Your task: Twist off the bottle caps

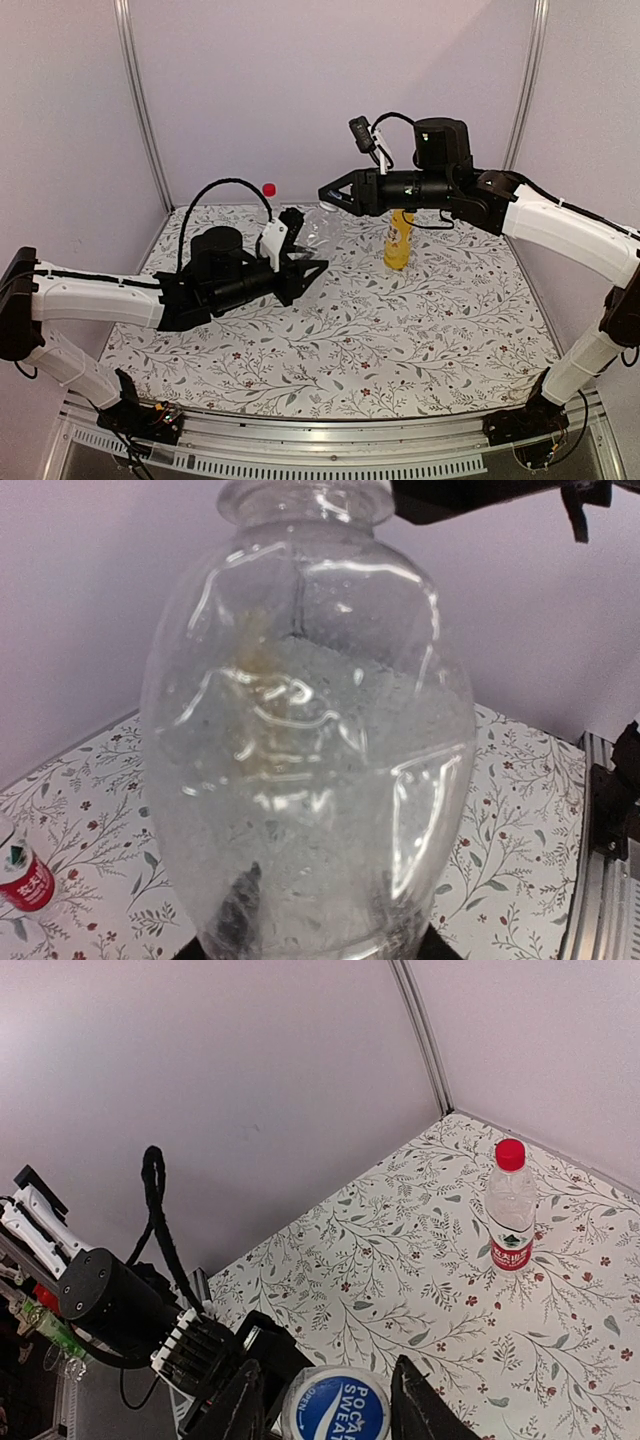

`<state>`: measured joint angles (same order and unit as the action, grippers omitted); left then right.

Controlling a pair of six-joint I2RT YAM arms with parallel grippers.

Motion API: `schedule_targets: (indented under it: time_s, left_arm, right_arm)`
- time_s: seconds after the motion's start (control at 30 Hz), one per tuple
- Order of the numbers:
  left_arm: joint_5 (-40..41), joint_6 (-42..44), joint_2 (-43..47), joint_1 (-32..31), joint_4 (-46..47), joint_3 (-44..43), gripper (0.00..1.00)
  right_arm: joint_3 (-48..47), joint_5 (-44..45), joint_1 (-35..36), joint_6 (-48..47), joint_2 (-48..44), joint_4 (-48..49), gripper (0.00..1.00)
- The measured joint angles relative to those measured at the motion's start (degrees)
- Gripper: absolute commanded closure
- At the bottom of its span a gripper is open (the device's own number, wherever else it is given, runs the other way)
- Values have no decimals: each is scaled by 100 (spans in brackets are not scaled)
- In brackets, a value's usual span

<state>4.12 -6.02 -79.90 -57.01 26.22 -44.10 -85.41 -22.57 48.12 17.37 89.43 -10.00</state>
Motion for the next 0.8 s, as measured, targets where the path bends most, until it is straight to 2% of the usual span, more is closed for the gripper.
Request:
schedule_targets:
  time_s: [0.33, 0.6, 0.8]
  left_arm:
    - [20, 0, 2, -11, -2, -2, 64]
    - [37, 0, 0, -11, -4, 0, 64]
    - [39, -4, 2, -15, -20, 0, 64]
  right_arm:
    - [0, -31, 0, 2, 24, 7, 59]
    - [22, -52, 0, 4, 81, 17, 64]
    - [44, -28, -2, -11, 83, 26, 76]
